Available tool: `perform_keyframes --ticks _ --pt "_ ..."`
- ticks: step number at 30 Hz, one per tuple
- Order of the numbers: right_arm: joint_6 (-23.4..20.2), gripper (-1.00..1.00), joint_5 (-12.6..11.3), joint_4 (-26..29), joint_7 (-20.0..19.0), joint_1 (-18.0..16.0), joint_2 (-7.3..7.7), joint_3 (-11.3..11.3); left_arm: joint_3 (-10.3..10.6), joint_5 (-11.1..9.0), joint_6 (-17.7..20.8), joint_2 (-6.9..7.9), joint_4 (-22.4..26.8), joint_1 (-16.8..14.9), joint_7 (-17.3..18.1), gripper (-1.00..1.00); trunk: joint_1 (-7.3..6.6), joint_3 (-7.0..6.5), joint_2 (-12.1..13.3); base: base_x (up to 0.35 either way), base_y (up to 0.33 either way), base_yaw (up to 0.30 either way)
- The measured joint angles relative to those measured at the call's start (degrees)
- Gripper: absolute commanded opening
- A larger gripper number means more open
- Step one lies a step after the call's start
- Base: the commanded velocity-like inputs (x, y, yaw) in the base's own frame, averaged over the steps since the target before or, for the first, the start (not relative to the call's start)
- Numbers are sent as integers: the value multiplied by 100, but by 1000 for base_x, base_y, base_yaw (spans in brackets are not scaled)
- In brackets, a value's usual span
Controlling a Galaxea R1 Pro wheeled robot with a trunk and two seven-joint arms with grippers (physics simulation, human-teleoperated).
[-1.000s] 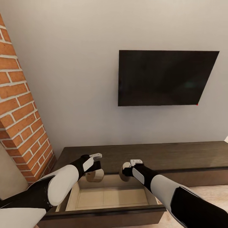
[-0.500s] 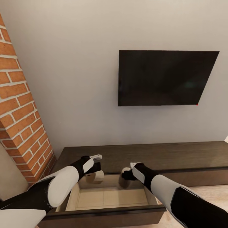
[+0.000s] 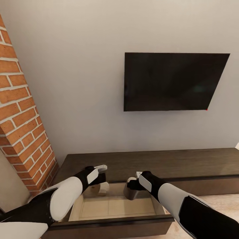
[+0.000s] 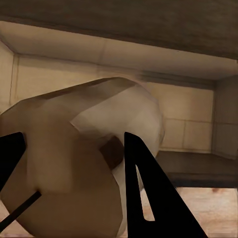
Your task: Place each of the two pumpkins and all three candles from the living room inside a cabinet in the living room (use any cabinet), then make sure every cabinet is closed, and position the cauldron so it is next to a table in the living room.
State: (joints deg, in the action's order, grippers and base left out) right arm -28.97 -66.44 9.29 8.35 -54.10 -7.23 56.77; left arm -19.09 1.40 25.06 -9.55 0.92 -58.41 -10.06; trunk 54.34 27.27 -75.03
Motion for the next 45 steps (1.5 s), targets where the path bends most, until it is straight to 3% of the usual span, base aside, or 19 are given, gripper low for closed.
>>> perform_keyframes --ticks 10,15,23,45 --pt "182 -100 8 -16 7 6 -22 17 2 -1 -81 8 1 517 207 -100 0 0 0 0 0 0" --pt "567 -100 17 -16 8 146 -31 22 3 1 -443 9 5 564 327 -100 0 0 0 0 0 0" --pt "1202 -100 46 -19 5 440 -21 35 -1 1 -533 9 3 569 346 -100 0 0 0 0 0 0" --pt "1378 -100 73 -168 23 615 -10 38 3 3 -605 0 4 685 347 -100 21 17 -39 0 0 0"
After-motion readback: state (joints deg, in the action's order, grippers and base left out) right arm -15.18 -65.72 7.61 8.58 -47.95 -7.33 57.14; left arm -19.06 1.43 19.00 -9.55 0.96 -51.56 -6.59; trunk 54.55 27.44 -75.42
